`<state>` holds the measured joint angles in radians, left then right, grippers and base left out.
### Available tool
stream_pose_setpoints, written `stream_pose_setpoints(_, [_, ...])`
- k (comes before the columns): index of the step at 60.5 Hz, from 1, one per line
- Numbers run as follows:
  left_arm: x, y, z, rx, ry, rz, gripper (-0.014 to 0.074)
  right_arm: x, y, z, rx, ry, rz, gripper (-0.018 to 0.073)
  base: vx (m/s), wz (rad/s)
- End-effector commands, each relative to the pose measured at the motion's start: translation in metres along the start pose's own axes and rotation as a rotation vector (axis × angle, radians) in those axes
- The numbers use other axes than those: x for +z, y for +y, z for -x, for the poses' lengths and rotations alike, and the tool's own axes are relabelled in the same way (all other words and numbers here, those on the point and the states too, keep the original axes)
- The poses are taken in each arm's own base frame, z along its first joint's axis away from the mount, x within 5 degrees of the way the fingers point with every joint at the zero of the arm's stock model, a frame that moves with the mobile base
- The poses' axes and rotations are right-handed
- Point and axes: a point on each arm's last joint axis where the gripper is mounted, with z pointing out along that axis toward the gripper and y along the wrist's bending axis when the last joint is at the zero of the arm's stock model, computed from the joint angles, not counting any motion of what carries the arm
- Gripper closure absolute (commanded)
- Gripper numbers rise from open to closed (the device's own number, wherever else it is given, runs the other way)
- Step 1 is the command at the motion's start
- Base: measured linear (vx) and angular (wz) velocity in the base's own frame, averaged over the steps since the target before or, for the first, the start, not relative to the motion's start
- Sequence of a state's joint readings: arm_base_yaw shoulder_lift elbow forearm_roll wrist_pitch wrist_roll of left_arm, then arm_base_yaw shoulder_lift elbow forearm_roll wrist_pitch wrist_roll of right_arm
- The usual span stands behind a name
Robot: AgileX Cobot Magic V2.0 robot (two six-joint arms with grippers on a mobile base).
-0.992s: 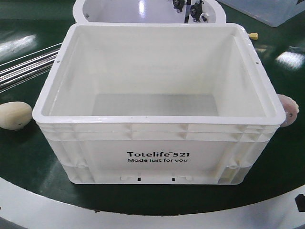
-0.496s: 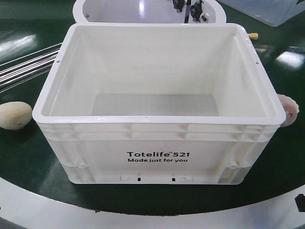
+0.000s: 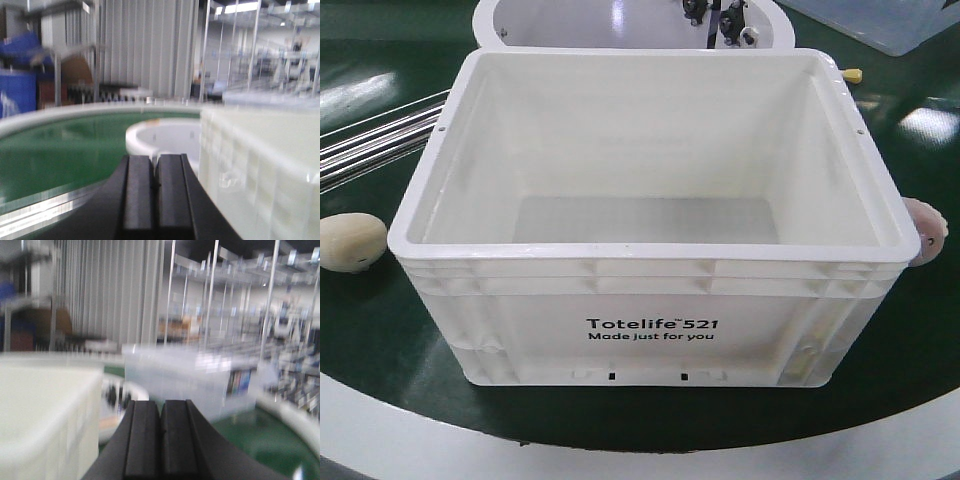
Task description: Place moving items into box and shelve
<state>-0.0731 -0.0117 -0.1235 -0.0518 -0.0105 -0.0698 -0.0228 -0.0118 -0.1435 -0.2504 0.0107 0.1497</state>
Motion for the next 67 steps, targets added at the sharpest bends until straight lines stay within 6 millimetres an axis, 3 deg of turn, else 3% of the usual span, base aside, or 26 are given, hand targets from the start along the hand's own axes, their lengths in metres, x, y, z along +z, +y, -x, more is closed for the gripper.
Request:
stream_pose_setpoints(1, [-0.008, -0.006, 0.056, 0.016, -0.232, -0.017, 0.0599, -0.010, -0.006, 0.062, -0.006, -0.201, -0.013, 0.0561, 0.00, 0.00])
stream_pose_setpoints(11, [-0.006, -0.014, 0.121, 0.065, -0.318, -0.022, 0.0599, -0.006, -0.015, 0.128, -0.006, -0.202, -0.047, 0.0561, 0.00, 0.00])
stream_pose_setpoints(18, [0.016, -0.020, 0.164, 0.119, -0.334, -0.014, 0.0598, 0.020, -0.018, 0.162, -0.008, -0.209, -0.042, 0.0561, 0.00, 0.00])
stream_pose_setpoints(25, [0.049, -0.022, 0.185, 0.134, -0.293, -0.010, 0.0596, 0.055, -0.018, 0.174, -0.024, -0.179, -0.029, 0.0561, 0.00, 0.00])
stream_pose_setpoints(31, [0.075, -0.021, 0.180, 0.139, -0.227, -0.005, 0.0596, 0.084, -0.016, 0.163, -0.026, -0.115, -0.012, 0.0561, 0.00, 0.00])
stream_pose_setpoints(39, [0.108, -0.019, 0.156, 0.139, -0.064, 0.001, 0.0591, 0.119, -0.014, 0.136, -0.026, 0.054, -0.003, 0.0561, 0.00, 0.00])
stream_pose_setpoints(48, [0.135, -0.016, 0.131, 0.140, 0.098, 0.006, 0.0541, 0.142, -0.013, 0.114, -0.028, 0.183, 0.001, 0.0547, 0.00, 0.00])
stream_pose_setpoints(58, [0.149, -0.014, 0.119, 0.139, 0.149, 0.009, 0.0378, 0.153, -0.012, 0.101, -0.036, 0.252, 0.005, 0.0454, 0.00, 0.00])
stream_pose_setpoints(67, [0.151, -0.014, 0.117, 0.139, 0.159, 0.010, 0.0178, 0.158, -0.012, 0.091, -0.037, 0.320, 0.001, 0.0278, 0.00, 0.00])
